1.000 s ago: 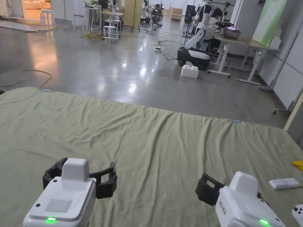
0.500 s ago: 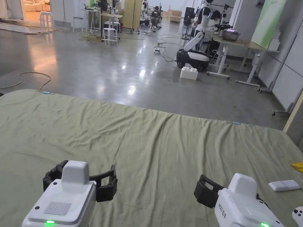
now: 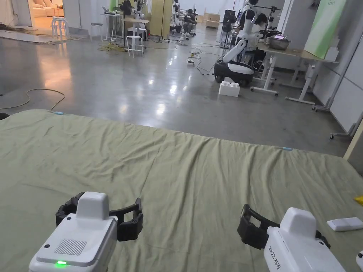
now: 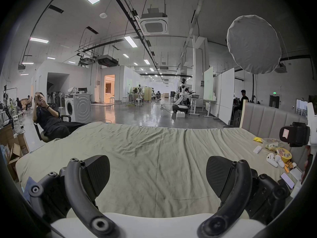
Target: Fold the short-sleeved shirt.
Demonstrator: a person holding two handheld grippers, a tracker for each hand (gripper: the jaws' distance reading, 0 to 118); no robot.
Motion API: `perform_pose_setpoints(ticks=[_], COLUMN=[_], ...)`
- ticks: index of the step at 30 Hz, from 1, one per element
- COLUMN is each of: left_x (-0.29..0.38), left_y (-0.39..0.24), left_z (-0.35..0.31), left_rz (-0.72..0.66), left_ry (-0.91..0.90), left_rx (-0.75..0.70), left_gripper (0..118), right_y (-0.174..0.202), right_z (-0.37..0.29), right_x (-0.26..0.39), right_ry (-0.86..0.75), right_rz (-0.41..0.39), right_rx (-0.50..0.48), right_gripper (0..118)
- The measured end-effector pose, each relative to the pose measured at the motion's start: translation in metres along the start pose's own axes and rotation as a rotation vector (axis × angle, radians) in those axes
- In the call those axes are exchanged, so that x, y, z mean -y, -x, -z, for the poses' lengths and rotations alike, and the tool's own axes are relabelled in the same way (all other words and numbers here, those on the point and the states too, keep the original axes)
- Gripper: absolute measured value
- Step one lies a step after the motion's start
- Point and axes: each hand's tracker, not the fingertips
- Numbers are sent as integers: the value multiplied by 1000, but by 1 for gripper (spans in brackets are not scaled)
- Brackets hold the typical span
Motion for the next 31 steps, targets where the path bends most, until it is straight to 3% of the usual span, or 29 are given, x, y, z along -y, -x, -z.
perform_pose_setpoints(ticks=[4, 9, 13, 20, 31], left_x=[-3, -5, -3, -1, -4], left_y=[0, 0, 1, 0, 2], left_z=[3, 5, 9, 13, 16], left_rz=[17, 41, 64, 91, 77], left_ry=[-14, -28, -29, -43, -67], left_rx=[-6, -17, -25, -43, -27], left_gripper=[112, 112, 112, 112, 118], right_y=[7, 4, 5, -5, -4], right_z=[8, 13, 12, 19, 21], right_x=[4, 12, 15, 17, 15], right_ry=[3, -21, -123, -70, -80], right_rz=[-52, -37, -108, -46, -59], right_rx=[68, 26, 61, 84, 64], right_gripper=[115, 116, 116, 118, 118])
